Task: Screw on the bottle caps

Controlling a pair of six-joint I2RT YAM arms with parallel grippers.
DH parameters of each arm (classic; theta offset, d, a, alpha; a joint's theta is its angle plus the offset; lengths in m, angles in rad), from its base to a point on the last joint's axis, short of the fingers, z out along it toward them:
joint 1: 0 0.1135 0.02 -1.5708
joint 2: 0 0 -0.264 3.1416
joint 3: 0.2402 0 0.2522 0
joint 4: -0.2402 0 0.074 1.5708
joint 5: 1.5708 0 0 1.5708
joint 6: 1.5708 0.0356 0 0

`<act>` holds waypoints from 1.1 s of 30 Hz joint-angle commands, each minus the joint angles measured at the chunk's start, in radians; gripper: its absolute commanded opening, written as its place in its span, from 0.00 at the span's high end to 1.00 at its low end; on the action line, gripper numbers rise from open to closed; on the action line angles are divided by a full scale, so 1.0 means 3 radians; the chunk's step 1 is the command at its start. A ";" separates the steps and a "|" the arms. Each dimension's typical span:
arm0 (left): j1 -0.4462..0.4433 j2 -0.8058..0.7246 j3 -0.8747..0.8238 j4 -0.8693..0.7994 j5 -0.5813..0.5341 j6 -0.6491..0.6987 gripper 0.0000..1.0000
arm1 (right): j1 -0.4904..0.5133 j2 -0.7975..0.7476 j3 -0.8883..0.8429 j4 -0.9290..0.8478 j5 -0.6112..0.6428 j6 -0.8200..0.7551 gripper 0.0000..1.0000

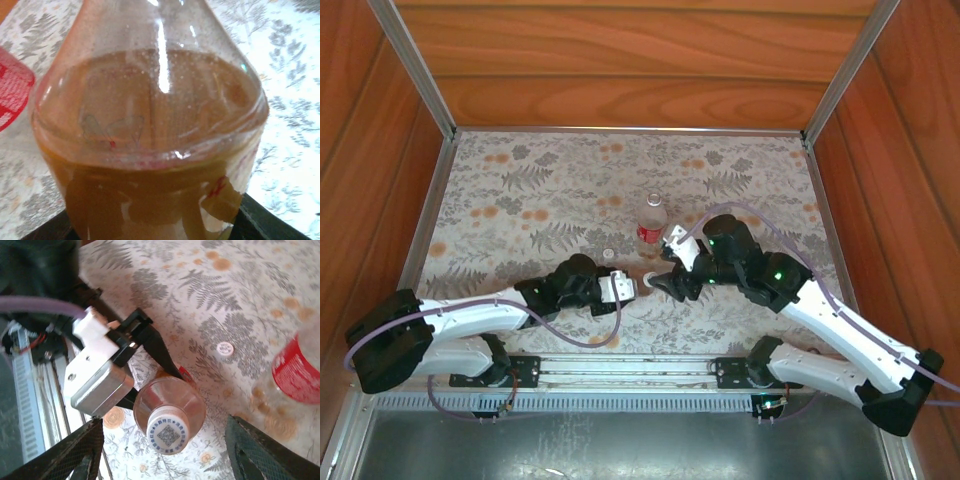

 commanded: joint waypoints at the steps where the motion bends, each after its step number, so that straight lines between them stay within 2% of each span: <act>1: 0.0057 -0.0066 -0.0016 0.0034 0.0572 -0.0096 0.47 | 0.0021 0.0112 0.0063 -0.0267 -0.0340 -0.0868 0.32; 6: 0.0093 -0.0033 0.0018 0.0002 0.0725 -0.0119 0.47 | 0.0020 0.0343 0.0234 -0.0770 -0.0403 -0.1171 0.36; 9: 0.0108 -0.0023 0.0034 -0.0025 0.0849 -0.0132 0.47 | 0.0021 0.0376 0.0231 -0.0766 -0.0389 -0.1057 0.50; 11: 0.0114 -0.0006 0.0049 -0.0030 0.0897 -0.0142 0.47 | 0.0023 0.0372 0.0223 -0.0742 -0.0483 -0.1019 0.56; 20: 0.0115 0.0175 0.0132 -0.0048 0.0974 -0.0165 0.48 | 0.0025 0.0436 0.0202 -0.0594 -0.0616 -0.0877 0.55; 27: 0.0115 0.0100 0.0128 -0.0083 0.0957 -0.0135 0.47 | 0.0025 0.0498 0.0203 -0.0556 -0.0633 -0.0881 0.57; 33: 0.0113 0.0064 0.0107 -0.0104 0.0939 -0.0139 0.47 | 0.0025 0.0577 0.0243 -0.0555 -0.0685 -0.0876 0.68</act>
